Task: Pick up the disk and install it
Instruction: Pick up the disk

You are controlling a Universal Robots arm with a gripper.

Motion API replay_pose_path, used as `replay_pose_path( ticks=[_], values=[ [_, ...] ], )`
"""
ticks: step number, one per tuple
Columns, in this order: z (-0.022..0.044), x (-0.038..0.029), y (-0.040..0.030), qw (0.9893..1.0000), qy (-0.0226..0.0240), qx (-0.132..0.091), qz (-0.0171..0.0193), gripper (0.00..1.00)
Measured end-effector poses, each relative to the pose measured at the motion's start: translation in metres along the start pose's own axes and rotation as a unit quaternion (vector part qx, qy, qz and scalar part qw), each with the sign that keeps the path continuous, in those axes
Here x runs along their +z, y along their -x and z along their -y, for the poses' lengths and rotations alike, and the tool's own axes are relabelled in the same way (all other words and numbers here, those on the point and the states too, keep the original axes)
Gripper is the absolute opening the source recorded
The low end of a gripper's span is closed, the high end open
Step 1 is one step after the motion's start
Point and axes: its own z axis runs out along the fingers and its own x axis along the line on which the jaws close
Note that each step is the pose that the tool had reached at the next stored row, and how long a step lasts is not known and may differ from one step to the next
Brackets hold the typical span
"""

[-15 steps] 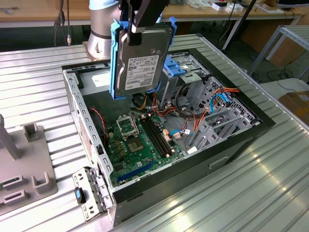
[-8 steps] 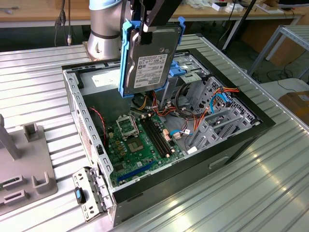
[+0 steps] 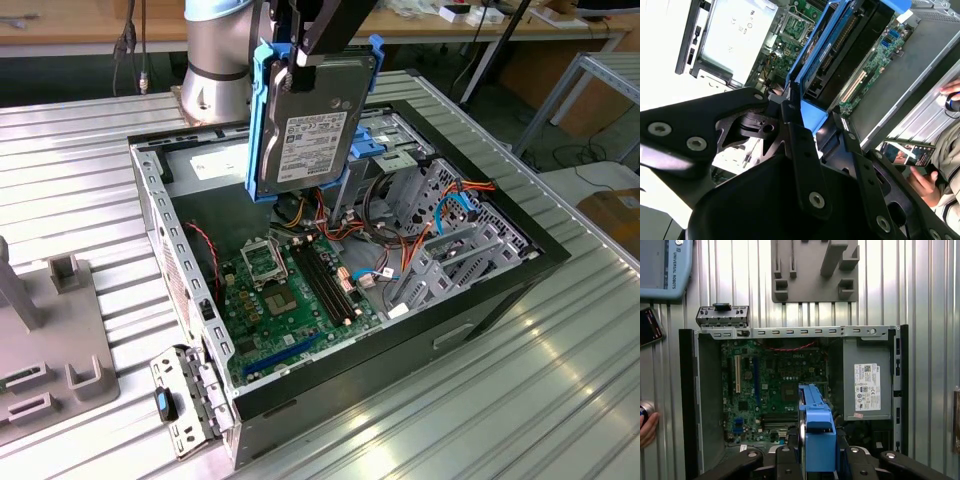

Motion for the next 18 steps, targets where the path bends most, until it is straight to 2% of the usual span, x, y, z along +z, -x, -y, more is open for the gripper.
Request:
replay_pose_path(
  ticks=[3, 9, 10, 14, 16, 18],
  values=[
    [0.0009, 0.0, -0.001, 1.0, 0.0, 0.0, 0.0, 0.36],
    [0.0012, -0.0001, -0.0128, 1.0, 0.0, 0.0, 0.0001, 0.36],
    [0.0026, -0.0001, -0.0129, 1.0, 0.0, 0.0, 0.0001, 0.36],
    [0.0141, 0.0, -0.0127, 1.0, 0.0, 0.0, 0.0, 0.36],
    [0.0229, 0.0, -0.0125, 1.0, 0.0, 0.0, 0.0, 0.36],
    [0.027, 0.0, -0.0124, 1.0, 0.0, 0.0, 0.0, 0.36]
  ],
)
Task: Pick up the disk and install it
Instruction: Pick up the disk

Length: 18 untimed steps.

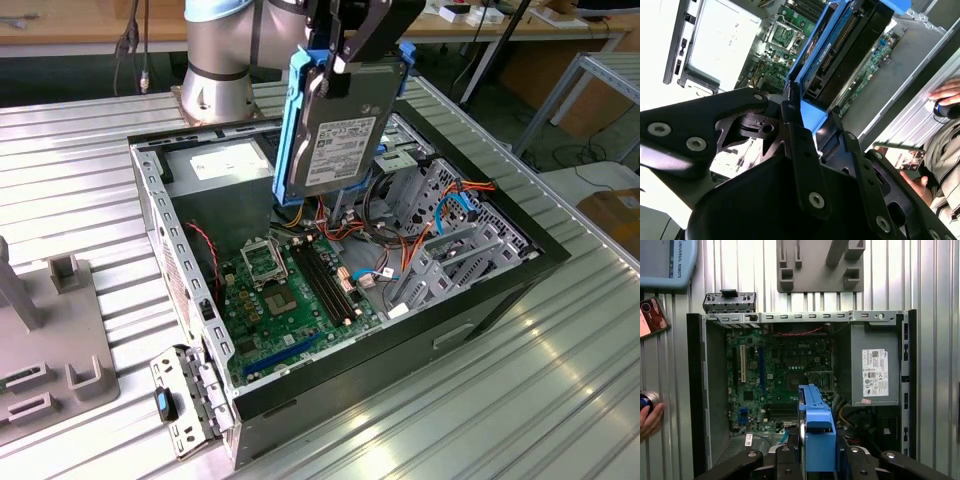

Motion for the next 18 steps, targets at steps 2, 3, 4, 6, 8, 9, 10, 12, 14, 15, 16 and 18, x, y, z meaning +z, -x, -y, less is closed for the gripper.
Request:
replay_pose_path(
  ticks=[2, 3, 4, 6, 8, 9, 10, 12, 14, 15, 16, 18],
  values=[
    [0.0092, 0.0001, 0.0002, 1.0, 0.0, 0.0, 0.0, 0.36],
    [0.0101, 0.0001, 0.0001, 1.0, 0.0, 0.0, 0.0001, 0.36],
    [0.0102, 0.0001, 0.0002, 1.0, 0.0, 0.0, 0.0, 0.36],
    [0.0102, 0.0001, 0.0003, 1.0, 0.0, 0.0, 0.0, 0.36],
    [0.0103, 0.0001, 0.0003, 1.0, 0.0, 0.0, 0.0, 0.36],
    [0.0102, 0.0001, 0.0003, 1.0, 0.0, 0.0, 0.0, 0.36],
    [0.0102, 0.0001, 0.0002, 1.0, 0.0, 0.0, 0.0, 0.36],
    [0.0103, 0.0001, 0.0003, 1.0, 0.0, 0.0, 0.0, 0.36],
    [0.0103, 0.0001, 0.0002, 1.0, 0.0, 0.0, 0.0, 0.36],
    [0.0104, 0.0001, 0.0002, 1.0, 0.0, 0.0, 0.0, 0.36],
    [0.0105, 0.0001, 0.0002, 1.0, 0.0, 0.0, 0.0, 0.36],
    [0.015, 0.0001, 0.0004, 1.0, 0.0, 0.0, 0.0, 0.36]
  ],
)
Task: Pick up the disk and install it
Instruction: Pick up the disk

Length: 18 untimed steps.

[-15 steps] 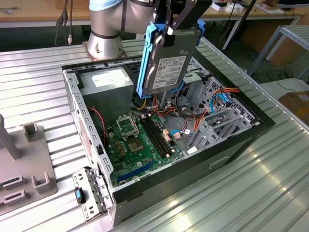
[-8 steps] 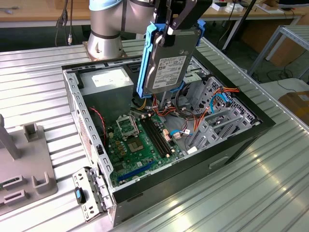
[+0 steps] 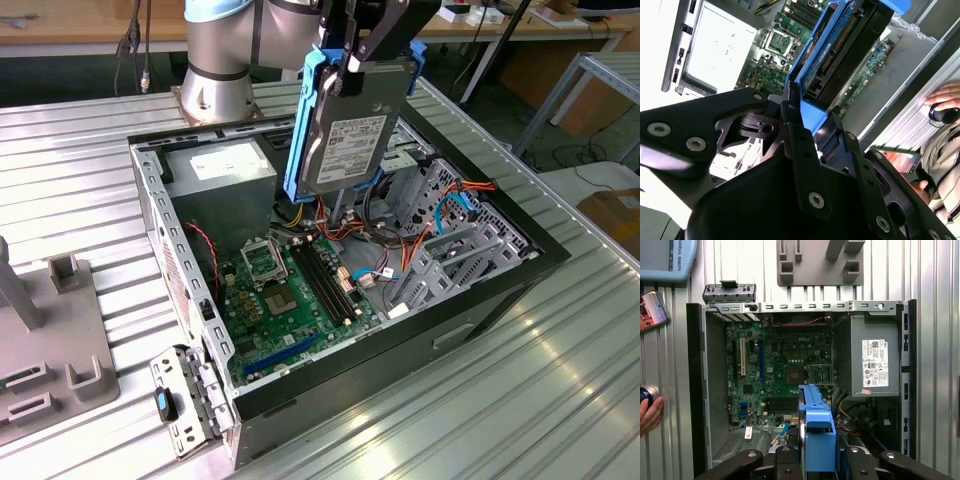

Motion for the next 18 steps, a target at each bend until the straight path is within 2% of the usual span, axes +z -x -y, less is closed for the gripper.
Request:
replay_pose_path(
  ticks=[2, 4, 7, 9, 14, 15, 16, 18],
  values=[
    [0.0054, 0.0001, 0.0001, 1.0, 0.0, 0.0, 0.0001, 0.36],
    [0.0165, 0.0002, 0.0003, 1.0, 0.0, 0.0, 0.0001, 0.36],
    [0.0174, 0.0001, -0.0034, 1.0, 0.0, 0.0, 0.0, 0.36],
    [0.0176, 0.0, -0.0091, 1.0, 0.0, 0.0, 0.0001, 0.36],
    [0.0182, -0.0004, -0.0365, 1.0, 0.0, 0.0, 0.0003, 0.36],
    [0.0183, -0.0004, -0.0399, 1.0, 0.0, 0.0, 0.0003, 0.36],
    [0.0185, -0.0006, -0.0471, 1.0, 0.0, 0.0, 0.0003, 0.36],
    [0.0185, -0.0006, -0.0475, 1.0, 0.0, 0.0, 0.0003, 0.36]
  ],
)
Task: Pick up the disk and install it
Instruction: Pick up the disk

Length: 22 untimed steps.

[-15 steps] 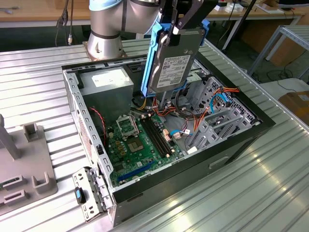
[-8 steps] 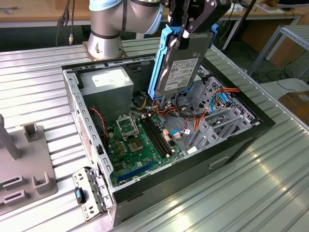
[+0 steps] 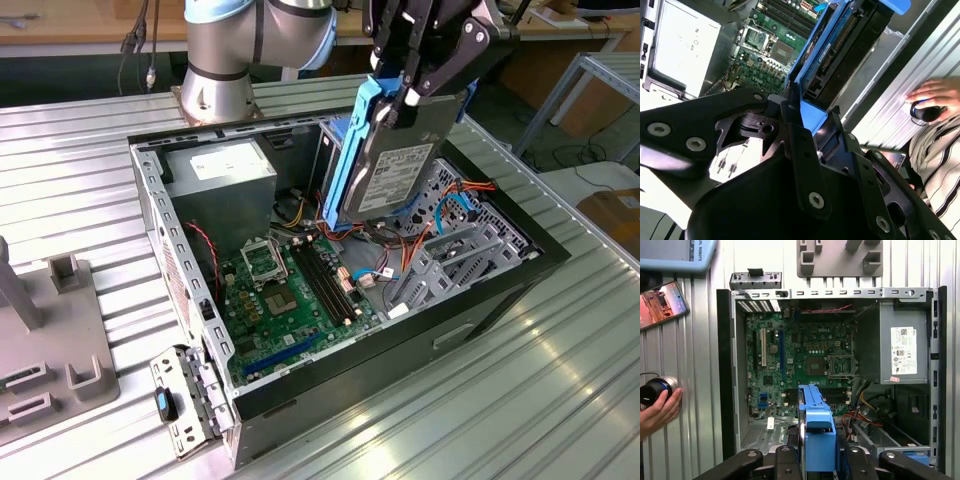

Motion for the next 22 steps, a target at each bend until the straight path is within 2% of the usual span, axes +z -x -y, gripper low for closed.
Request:
replay_pose_path(
  ticks=[1, 2, 4, 5, 7, 9, 10, 11, 15, 18, 19, 21, 22],
  values=[
    [0.0002, 0.0, 0.0, 1.0, 0.0, 0.0, 0.0, 0.36],
    [0.0057, 0.0, 0.0001, 1.0, 0.0001, 0.0, -0.0001, 0.36],
    [0.0222, 0.0003, 0.0004, 1.0, 0.0001, 0.0, 0.0, 0.36],
    [0.0277, 0.0003, -0.0037, 1.0, 0.0003, 0.0, -0.0001, 0.36],
    [0.0291, 0.0001, -0.0133, 1.0, 0.0003, 0.0, 0.0, 0.36],
    [0.0305, 0.0, -0.0291, 1.0, 0.0003, 0.0, 0.0, 0.36],
    [0.0308, 0.0, -0.0325, 1.0, 0.0003, 0.0, 0.0, 0.36],
    [0.0315, -0.0001, -0.0351, 1.0, 0.0003, 0.0, -0.0001, 0.36],
    [0.0423, 0.0021, -0.0419, 1.0, 0.0003, 0.0, 0.0, 0.36],
    [0.0534, 0.0065, -0.0454, 1.0, 0.0003, 0.0, -0.0001, 0.36],
    [0.0645, 0.011, -0.0468, 1.0, 0.0003, 0.0, 0.0, 0.36],
    [0.0801, 0.0129, -0.0466, 1.0, 0.0003, 0.0, -0.0002, 0.36],
    [0.0848, 0.0134, -0.0465, 1.0, 0.0003, 0.0, -0.0002, 0.36]
  ],
)
